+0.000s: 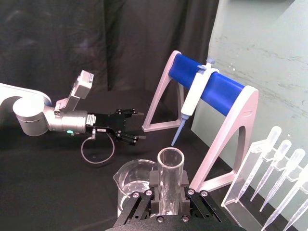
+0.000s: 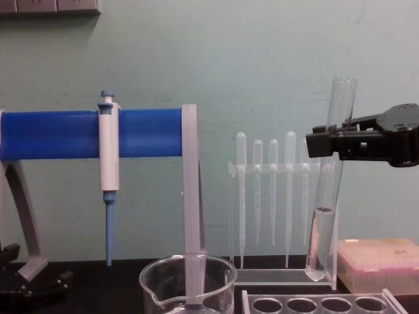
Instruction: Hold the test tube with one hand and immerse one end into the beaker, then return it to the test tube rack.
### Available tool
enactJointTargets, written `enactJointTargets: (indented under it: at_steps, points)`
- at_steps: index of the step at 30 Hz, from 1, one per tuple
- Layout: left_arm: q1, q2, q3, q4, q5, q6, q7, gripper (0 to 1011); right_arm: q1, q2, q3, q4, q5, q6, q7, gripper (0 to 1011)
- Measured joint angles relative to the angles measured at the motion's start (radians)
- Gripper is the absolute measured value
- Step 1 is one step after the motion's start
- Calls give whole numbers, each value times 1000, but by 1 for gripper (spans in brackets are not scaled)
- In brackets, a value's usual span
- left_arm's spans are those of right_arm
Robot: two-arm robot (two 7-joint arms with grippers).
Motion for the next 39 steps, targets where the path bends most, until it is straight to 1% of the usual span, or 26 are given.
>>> enactJointTargets:
  at_steps: [39]
  points:
    - [0,0,0,0,0,0,0,1000,0,0,0,0,0,0,0,224]
